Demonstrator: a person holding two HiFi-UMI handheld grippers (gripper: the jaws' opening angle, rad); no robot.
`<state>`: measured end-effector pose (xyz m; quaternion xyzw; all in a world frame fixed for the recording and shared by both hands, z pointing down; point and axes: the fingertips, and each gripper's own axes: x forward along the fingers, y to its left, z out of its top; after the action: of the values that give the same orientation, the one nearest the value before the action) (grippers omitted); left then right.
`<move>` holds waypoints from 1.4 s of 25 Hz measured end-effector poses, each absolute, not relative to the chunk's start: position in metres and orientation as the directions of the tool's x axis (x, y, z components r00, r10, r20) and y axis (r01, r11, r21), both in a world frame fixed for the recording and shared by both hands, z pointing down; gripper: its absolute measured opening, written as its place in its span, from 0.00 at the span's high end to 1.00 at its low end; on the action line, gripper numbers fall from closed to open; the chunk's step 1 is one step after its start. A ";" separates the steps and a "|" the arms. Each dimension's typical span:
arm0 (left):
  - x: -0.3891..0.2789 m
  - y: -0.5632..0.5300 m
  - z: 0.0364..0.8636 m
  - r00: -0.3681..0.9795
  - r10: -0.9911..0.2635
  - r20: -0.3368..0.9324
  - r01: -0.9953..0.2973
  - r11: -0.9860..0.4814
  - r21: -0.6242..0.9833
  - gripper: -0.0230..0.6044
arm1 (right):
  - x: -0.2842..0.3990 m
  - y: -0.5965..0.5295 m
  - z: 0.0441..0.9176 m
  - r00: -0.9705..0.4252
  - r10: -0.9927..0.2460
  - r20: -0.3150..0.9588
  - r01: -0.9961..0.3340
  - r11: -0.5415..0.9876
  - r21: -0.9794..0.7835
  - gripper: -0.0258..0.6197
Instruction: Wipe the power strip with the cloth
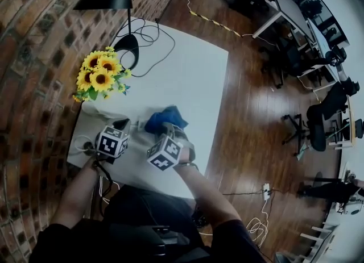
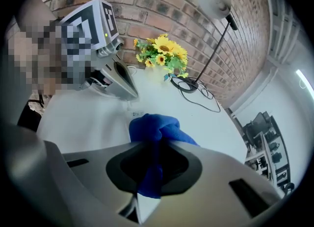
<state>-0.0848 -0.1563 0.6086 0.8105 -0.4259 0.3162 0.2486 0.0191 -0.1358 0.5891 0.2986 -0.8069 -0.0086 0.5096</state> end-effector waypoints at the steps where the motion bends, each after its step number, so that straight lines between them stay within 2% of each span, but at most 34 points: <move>1: -0.084 -0.156 0.607 0.435 -0.542 0.719 -0.844 -0.523 0.117 0.93 | 0.019 -0.136 0.588 -0.298 -0.493 0.817 -0.475 0.820 0.321 0.90; 7: -0.077 -0.153 0.599 0.458 -0.528 0.715 -0.826 -0.549 0.124 0.93 | 0.015 -0.137 0.585 -0.289 -0.523 0.802 -0.491 0.800 0.344 0.90; 19: -0.075 -0.153 0.603 0.442 -0.513 0.736 -0.814 -0.574 0.088 0.93 | -0.020 -0.138 0.583 -0.396 -0.510 0.763 -0.550 0.798 0.248 0.90; 27: -0.074 -0.153 0.604 0.440 -0.511 0.738 -0.813 -0.577 0.085 0.93 | -0.049 -0.138 0.582 -0.425 -0.473 0.772 -0.459 0.847 0.267 0.90; 35: -0.075 -0.153 0.606 0.447 -0.513 0.733 -0.813 -0.574 0.094 0.93 | -0.066 -0.139 0.587 -0.445 -0.441 0.779 -0.463 0.858 0.222 0.90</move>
<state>-0.0752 -0.1534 0.6063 0.8208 -0.4038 0.3368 0.2232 -0.0659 -0.1386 0.5869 0.2658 -0.8500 0.0117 0.4546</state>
